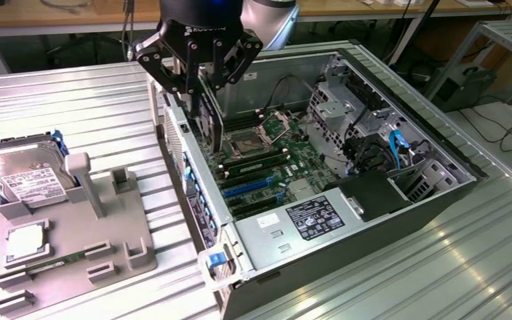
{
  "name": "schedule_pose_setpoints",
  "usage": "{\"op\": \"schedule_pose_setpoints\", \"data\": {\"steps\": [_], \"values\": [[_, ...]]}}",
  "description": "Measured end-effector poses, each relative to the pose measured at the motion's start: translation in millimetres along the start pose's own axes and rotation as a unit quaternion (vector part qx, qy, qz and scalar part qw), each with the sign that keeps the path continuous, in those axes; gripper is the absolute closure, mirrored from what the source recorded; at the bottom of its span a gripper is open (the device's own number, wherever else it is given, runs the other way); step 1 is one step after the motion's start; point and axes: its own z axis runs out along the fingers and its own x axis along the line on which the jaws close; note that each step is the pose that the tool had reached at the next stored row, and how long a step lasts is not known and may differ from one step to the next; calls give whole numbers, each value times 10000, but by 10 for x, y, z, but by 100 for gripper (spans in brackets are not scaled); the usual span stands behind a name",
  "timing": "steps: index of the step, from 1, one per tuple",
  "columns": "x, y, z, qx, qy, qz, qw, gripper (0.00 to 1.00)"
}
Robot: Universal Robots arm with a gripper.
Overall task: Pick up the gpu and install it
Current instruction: 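Pick up the gpu and move the gpu toward the slot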
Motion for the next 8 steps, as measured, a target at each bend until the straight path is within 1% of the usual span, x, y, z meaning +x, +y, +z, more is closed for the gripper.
{"op": "schedule_pose_setpoints", "data": {"steps": [8], "values": [[-102, -1, 3, 0, -1, 0, 10000, 72]]}}
